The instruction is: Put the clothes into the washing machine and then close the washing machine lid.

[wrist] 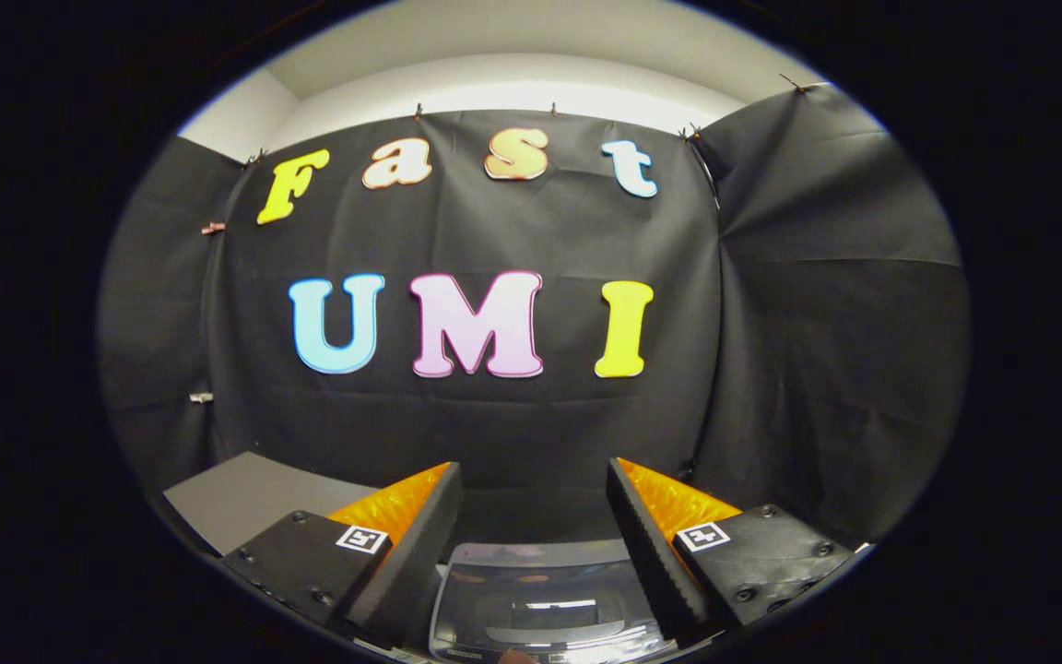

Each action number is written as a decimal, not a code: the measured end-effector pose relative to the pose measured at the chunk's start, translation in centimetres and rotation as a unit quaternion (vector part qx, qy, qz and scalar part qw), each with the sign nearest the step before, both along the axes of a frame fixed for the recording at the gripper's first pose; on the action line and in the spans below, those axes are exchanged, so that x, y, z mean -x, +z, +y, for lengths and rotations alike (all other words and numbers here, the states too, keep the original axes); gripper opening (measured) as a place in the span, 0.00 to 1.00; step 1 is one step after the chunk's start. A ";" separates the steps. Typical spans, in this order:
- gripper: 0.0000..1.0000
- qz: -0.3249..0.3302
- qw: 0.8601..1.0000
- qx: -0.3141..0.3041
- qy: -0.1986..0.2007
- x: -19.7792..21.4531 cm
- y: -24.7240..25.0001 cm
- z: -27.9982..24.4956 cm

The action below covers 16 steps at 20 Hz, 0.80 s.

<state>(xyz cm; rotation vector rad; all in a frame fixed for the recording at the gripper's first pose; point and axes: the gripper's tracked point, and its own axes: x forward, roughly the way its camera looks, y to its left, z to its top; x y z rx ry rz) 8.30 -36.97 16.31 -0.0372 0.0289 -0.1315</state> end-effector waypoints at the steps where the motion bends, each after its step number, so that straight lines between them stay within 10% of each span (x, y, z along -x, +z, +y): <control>1: 0.98 -0.007 1.000 -0.001 0.003 0.3 0.2 -0.1; 16: 0.98 -0.015 1.000 0.002 0.008 0.7 1.2 0.1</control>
